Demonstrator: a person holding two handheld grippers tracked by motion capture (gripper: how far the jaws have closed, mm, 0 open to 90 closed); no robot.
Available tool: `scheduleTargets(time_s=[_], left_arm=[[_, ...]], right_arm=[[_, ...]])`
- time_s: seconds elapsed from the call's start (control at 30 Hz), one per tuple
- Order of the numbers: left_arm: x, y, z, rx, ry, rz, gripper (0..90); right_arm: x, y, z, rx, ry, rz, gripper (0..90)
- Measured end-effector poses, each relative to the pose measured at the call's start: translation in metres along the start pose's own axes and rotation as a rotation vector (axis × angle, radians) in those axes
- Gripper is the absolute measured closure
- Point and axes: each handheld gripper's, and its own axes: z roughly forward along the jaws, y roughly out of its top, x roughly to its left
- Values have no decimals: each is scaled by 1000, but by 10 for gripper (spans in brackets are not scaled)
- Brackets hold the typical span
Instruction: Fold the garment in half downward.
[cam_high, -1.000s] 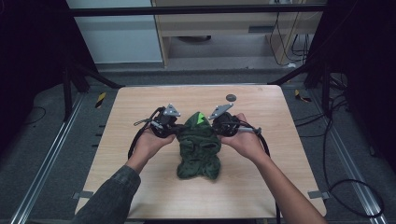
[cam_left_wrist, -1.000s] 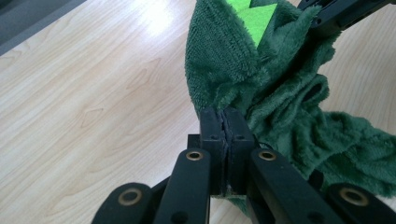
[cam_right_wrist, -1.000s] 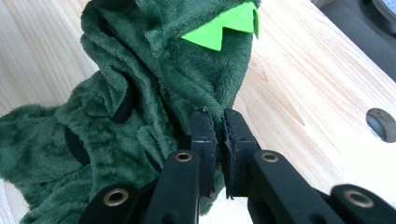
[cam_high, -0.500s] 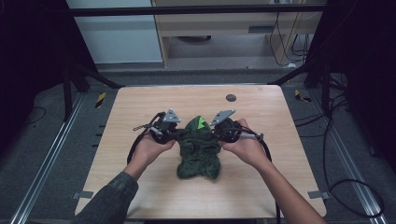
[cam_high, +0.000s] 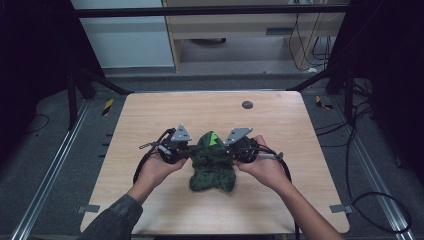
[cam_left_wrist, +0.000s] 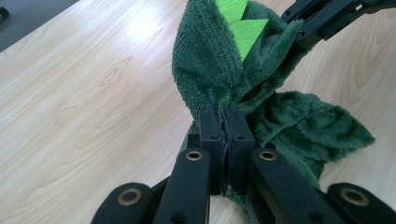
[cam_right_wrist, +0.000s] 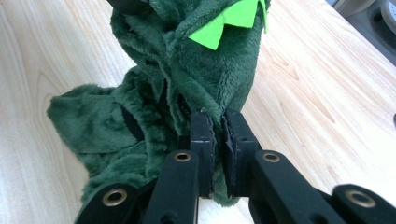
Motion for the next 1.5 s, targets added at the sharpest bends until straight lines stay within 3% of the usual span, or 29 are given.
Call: scheduleTargets(time_s=[0.5, 1.1, 1.5], left_arm=[[-18, -18, 3, 6, -29, 16, 874], [-29, -29, -8, -28, -28, 11, 873], [-35, -39, -7, -32, -55, -5, 867]], right_arm=[[16, -24, -5, -6, 20, 4, 821], [29, -24, -19, -36, 13, -20, 820], [39, -34, -18, -18, 22, -24, 815]])
